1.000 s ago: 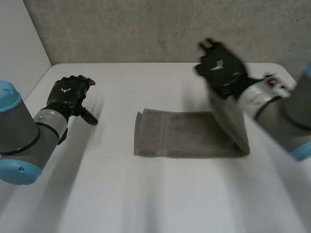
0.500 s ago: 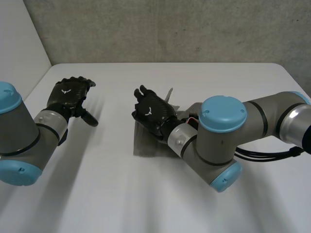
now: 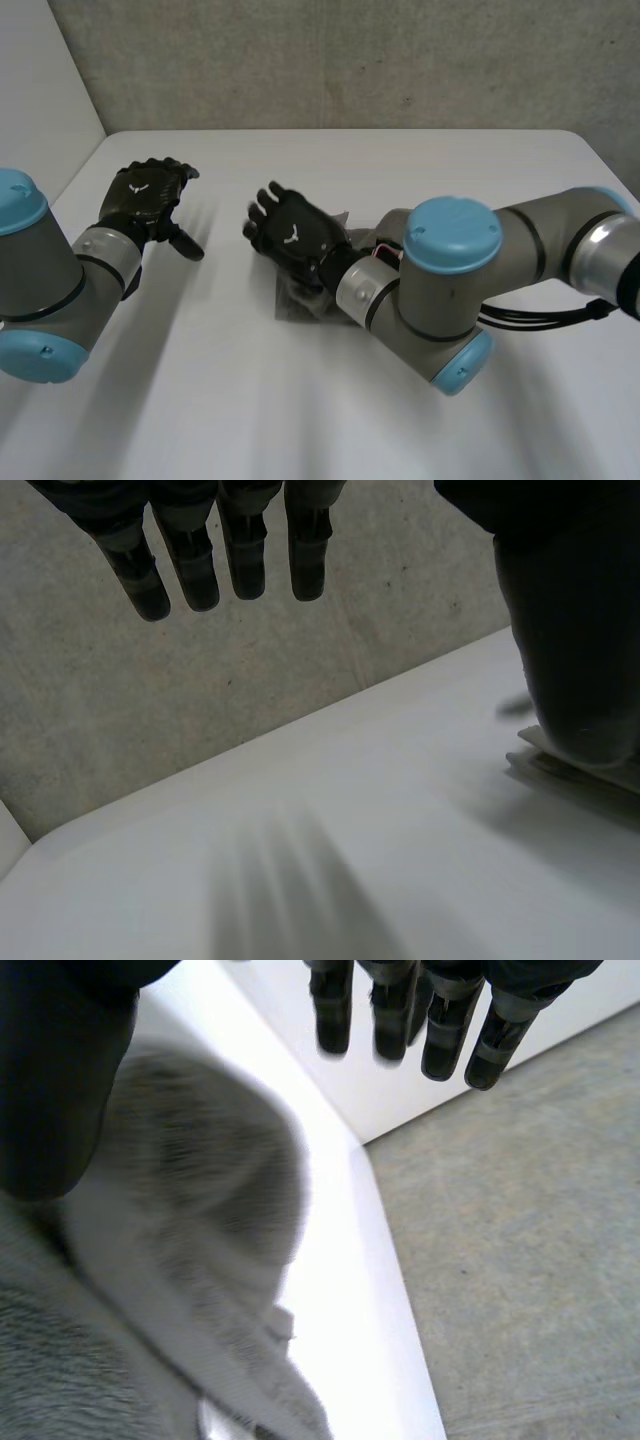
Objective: Fold the towel.
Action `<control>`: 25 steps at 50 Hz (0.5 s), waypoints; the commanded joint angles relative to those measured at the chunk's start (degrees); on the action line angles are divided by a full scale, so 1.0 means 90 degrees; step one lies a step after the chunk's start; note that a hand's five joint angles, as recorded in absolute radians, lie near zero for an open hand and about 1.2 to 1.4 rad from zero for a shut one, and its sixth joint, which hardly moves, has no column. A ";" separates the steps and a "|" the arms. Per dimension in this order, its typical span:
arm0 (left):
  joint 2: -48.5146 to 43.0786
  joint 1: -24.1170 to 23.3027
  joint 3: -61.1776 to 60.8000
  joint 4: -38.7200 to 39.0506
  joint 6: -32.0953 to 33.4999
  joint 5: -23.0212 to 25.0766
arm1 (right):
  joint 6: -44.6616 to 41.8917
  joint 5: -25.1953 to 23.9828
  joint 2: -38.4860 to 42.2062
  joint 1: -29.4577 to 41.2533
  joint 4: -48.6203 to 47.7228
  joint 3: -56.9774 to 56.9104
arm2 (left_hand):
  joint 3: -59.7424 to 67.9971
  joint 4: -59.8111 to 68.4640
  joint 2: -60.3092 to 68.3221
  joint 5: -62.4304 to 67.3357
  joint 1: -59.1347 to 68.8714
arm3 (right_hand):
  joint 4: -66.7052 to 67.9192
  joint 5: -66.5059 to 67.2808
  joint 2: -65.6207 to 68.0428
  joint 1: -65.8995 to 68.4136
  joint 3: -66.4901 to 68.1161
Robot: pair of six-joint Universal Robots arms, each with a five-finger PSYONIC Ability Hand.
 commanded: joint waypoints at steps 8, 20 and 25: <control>0.0033 -0.0203 0.0166 -0.0009 -0.0021 -0.0006 | 0.2751 0.0233 -0.1310 -0.0444 0.0165 0.0411 | -0.0244 -0.0298 -0.0380 -0.0339 -0.0624 | 0.0177 -0.0380 -0.1640 -0.1491 0.0094; -0.0074 -0.1080 0.0459 -0.0097 -0.0001 0.0042 | 0.3015 0.0321 -0.2305 -0.1800 0.0994 0.1757 | -0.0244 -0.0298 -0.0380 -0.0339 -0.0624 | 0.0177 -0.0380 -0.1640 -0.1491 0.0094; -0.0328 -0.1482 0.0635 -0.0165 -0.0119 0.0042 | 0.3044 0.0282 -0.2608 -0.2222 0.1024 0.2521 | -0.0244 -0.0298 -0.0380 -0.0339 -0.0624 | 0.0177 -0.0380 -0.1454 -0.1305 0.0094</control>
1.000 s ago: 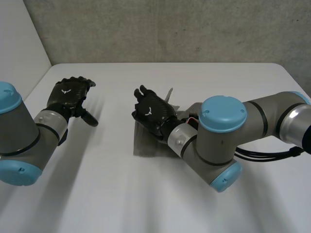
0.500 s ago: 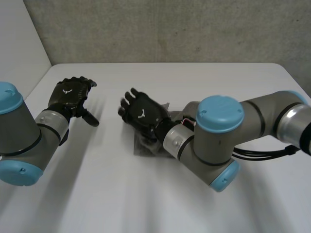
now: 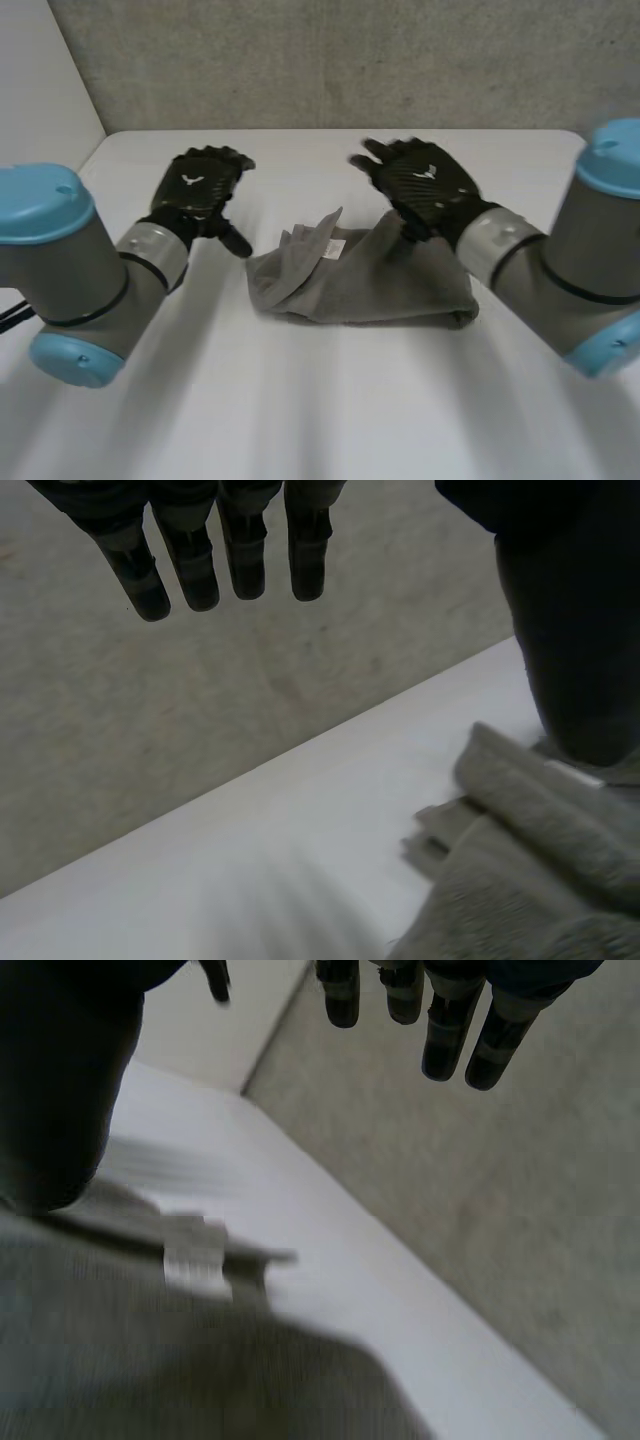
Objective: Fold the towel.
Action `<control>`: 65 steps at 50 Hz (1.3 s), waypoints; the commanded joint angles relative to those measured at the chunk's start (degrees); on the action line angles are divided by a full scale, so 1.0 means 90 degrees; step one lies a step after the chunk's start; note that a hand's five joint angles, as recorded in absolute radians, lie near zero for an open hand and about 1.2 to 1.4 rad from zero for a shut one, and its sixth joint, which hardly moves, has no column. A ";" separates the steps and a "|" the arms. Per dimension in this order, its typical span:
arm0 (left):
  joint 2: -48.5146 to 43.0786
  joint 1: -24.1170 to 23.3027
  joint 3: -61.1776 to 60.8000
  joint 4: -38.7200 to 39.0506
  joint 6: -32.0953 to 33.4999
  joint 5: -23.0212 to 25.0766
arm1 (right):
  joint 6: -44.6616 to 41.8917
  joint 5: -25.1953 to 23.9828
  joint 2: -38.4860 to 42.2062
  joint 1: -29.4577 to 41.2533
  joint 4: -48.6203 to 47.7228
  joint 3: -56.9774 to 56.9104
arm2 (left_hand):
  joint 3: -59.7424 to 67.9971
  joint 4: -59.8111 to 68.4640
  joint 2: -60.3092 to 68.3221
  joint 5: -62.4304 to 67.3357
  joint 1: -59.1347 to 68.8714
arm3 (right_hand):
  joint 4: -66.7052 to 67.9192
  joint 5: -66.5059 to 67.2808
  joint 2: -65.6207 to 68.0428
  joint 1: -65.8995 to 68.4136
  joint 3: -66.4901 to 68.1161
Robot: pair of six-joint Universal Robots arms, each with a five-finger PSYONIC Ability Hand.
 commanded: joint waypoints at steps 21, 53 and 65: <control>-0.1347 -0.0917 0.0650 -0.0315 -0.1253 -0.0290 | -0.0120 -0.0026 -0.0212 -0.0834 -0.1530 0.2763 | -0.0244 -0.0298 -0.0343 -0.0301 -0.0587 | 0.0177 0.3940 0.4887 0.4787 0.0094; -0.1445 -0.0292 0.0543 0.0017 -0.0443 -0.1365 | -0.1057 -0.0377 -0.0230 -0.1546 -0.1502 0.3163 | -0.0244 -0.0298 -0.0380 -0.0338 -0.0624 | 0.0177 0.7400 0.8347 0.8246 0.0094; -0.1221 -0.0671 0.0552 -0.0002 -0.0511 -0.1326 | -0.1067 -0.0435 -0.0289 -0.1576 -0.1502 0.3173 | -0.0244 -0.0298 -0.0380 -0.0338 -0.0624 | 0.0177 0.7400 0.8347 0.8246 0.0094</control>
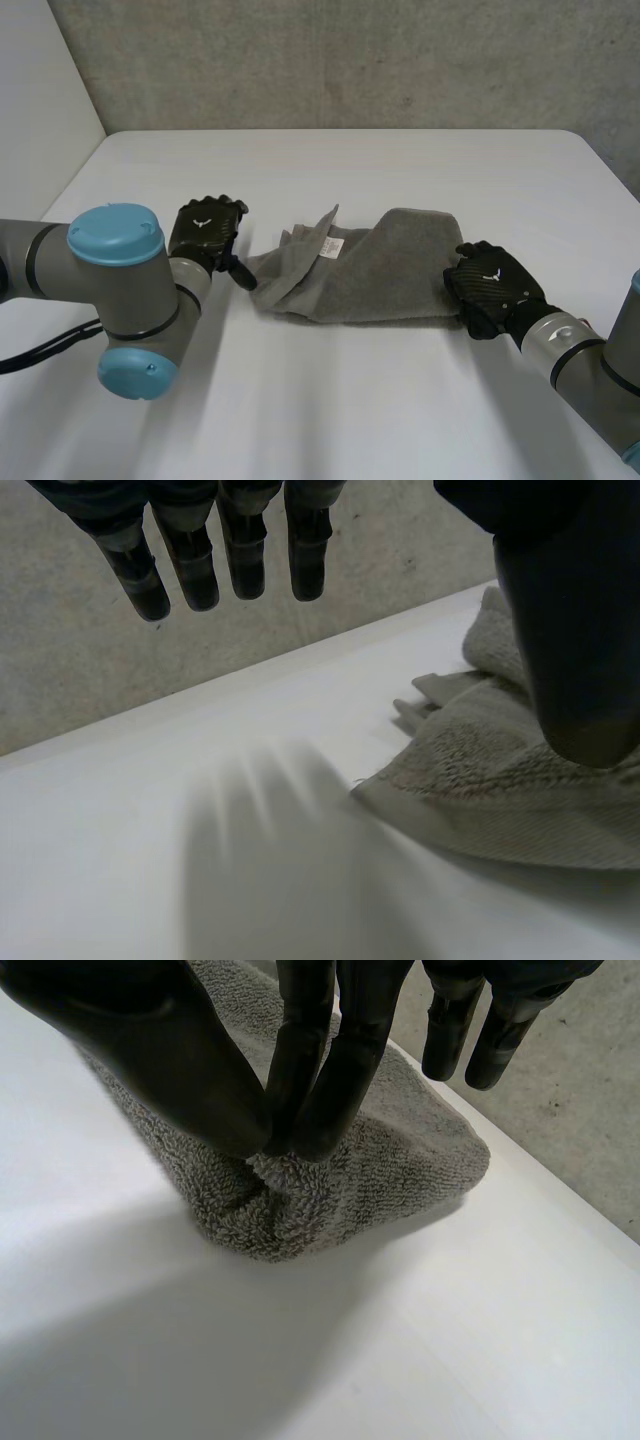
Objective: Fold the towel.
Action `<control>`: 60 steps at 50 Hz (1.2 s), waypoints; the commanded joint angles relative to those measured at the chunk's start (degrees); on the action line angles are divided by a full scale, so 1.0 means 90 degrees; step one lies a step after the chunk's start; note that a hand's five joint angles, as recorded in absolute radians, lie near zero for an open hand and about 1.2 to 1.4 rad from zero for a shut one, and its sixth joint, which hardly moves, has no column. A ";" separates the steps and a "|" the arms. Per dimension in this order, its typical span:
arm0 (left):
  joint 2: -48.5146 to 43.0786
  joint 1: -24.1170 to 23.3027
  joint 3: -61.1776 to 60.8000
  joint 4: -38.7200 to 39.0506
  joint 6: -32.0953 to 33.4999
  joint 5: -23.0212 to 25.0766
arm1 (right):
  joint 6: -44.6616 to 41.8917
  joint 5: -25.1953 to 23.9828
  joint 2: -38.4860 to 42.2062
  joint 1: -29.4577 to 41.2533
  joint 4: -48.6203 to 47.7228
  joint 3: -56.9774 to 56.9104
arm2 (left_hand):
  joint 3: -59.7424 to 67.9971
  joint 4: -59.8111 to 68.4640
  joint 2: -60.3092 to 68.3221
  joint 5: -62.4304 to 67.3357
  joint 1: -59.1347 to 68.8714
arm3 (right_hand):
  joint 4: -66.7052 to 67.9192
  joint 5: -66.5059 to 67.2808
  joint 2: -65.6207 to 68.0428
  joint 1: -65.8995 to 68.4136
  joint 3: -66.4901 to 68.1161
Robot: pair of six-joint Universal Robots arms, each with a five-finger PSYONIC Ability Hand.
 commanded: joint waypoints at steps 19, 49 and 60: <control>-0.0125 -0.0641 0.0223 0.0043 -0.0773 0.0556 | 0.0016 -0.0020 0.0043 0.0030 -0.0078 -0.0024 | -0.0244 -0.0298 -0.0358 -0.0308 -0.0606 | 0.0177 0.0430 0.0394 0.0638 0.0094; -0.0888 -0.0456 0.0604 0.0571 0.0097 0.0058 | 0.0007 0.0010 0.0043 0.0020 -0.0078 0.0015 | -0.0244 -0.0298 -0.0358 -0.0308 -0.0606 | 0.0177 0.0430 0.0394 0.0638 0.0094; -0.0771 -0.0202 0.0584 0.0571 0.0097 0.0038 | 0.0007 0.0010 0.0043 0.0030 -0.0078 0.0025 | -0.0244 -0.0298 -0.0358 -0.0308 -0.0606 | 0.0177 0.0430 0.0394 0.0638 0.0094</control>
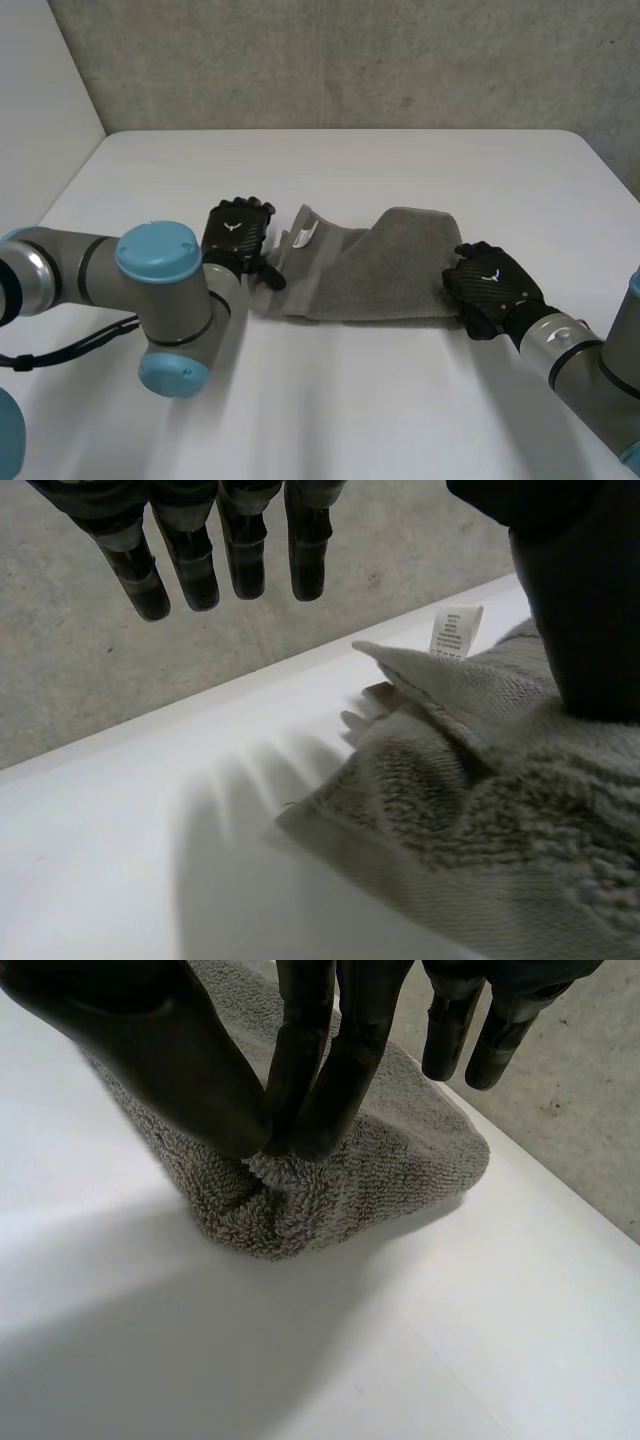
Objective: Fold the towel.
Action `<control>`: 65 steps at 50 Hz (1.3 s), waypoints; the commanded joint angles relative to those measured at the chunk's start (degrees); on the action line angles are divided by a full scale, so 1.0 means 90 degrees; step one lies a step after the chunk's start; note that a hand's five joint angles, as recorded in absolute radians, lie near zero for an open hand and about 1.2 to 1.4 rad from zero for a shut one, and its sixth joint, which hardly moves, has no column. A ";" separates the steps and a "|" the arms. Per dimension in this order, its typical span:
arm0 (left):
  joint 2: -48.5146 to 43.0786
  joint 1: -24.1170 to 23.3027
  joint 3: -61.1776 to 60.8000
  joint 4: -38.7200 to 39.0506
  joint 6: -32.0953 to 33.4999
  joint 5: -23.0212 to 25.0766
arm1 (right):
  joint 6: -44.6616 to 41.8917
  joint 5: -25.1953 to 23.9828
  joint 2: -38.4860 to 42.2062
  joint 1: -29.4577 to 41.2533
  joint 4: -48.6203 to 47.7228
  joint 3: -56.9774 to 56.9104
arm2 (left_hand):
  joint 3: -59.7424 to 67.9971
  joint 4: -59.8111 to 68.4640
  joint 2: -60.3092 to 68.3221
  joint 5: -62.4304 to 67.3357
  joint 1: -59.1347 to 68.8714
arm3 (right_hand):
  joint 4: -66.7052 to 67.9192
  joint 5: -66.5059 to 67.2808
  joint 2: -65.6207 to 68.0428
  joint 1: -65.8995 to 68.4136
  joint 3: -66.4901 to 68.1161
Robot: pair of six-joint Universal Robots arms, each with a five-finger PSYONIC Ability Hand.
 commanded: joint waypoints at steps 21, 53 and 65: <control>0.0396 0.0093 -0.0625 -0.0072 -0.0020 -0.0078 | 0.0078 0.0117 -0.0088 -0.0020 -0.0010 0.0015 | -0.0244 -0.0298 -0.0374 -0.0317 -0.0624 | 0.0177 -0.0359 -0.0397 -0.0180 0.0094; 0.1636 0.0054 -0.1221 -0.0179 -0.0137 -0.0059 | 0.1513 0.0449 0.0077 -0.0059 -0.0762 0.0153 | -0.0244 -0.0298 -0.0374 -0.0317 -0.0624 | 0.0177 -0.5077 -0.5115 -0.4898 0.0094; 0.2027 0.0005 -0.1397 -0.0365 -0.0548 -0.0020 | 0.1709 0.0420 0.0713 -0.0069 -0.0693 -0.0160 | -0.0244 -0.0298 -0.0374 -0.0317 -0.0624 | 0.0177 -0.2273 -0.2311 -0.2094 0.0094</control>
